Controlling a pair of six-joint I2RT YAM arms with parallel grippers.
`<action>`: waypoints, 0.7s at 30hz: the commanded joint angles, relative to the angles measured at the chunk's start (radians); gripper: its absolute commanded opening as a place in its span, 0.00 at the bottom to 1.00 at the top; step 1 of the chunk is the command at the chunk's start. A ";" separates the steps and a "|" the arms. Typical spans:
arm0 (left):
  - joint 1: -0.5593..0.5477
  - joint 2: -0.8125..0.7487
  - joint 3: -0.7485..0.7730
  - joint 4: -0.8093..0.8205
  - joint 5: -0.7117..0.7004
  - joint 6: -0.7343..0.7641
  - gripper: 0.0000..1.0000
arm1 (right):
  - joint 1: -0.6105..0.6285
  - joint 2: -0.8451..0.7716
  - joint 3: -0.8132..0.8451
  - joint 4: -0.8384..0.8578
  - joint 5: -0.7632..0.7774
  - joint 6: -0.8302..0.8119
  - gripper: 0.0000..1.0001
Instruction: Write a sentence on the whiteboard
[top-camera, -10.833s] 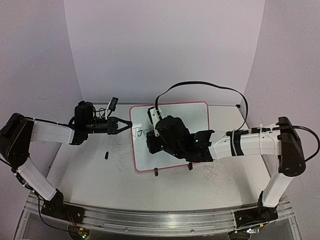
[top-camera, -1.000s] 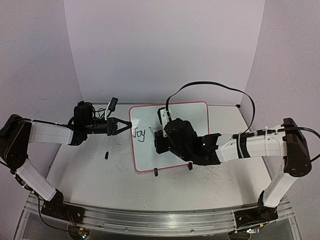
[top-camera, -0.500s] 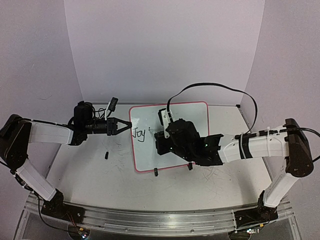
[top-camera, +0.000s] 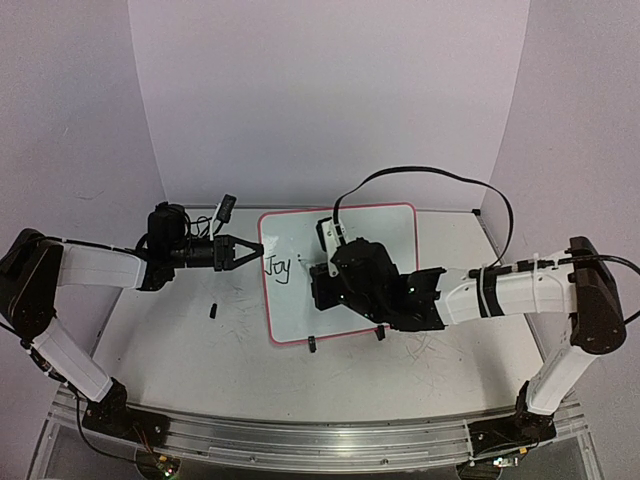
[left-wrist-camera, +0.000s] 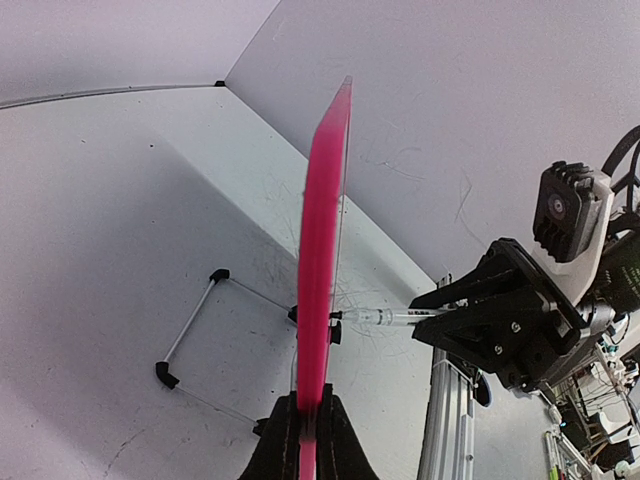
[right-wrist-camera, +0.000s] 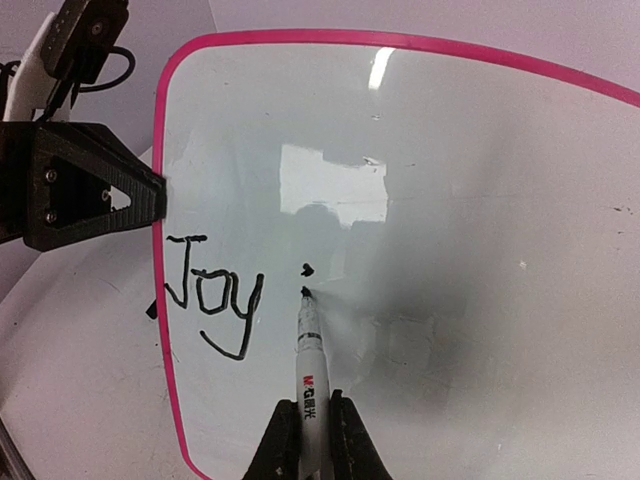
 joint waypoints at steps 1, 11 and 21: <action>0.005 -0.048 0.029 0.041 0.012 0.001 0.00 | -0.003 0.018 0.042 -0.021 0.031 0.015 0.00; 0.005 -0.053 0.028 0.041 0.014 0.002 0.00 | -0.002 0.009 0.018 -0.040 0.007 0.053 0.00; 0.004 -0.054 0.027 0.040 0.016 0.001 0.00 | 0.008 0.008 -0.002 -0.043 -0.007 0.078 0.00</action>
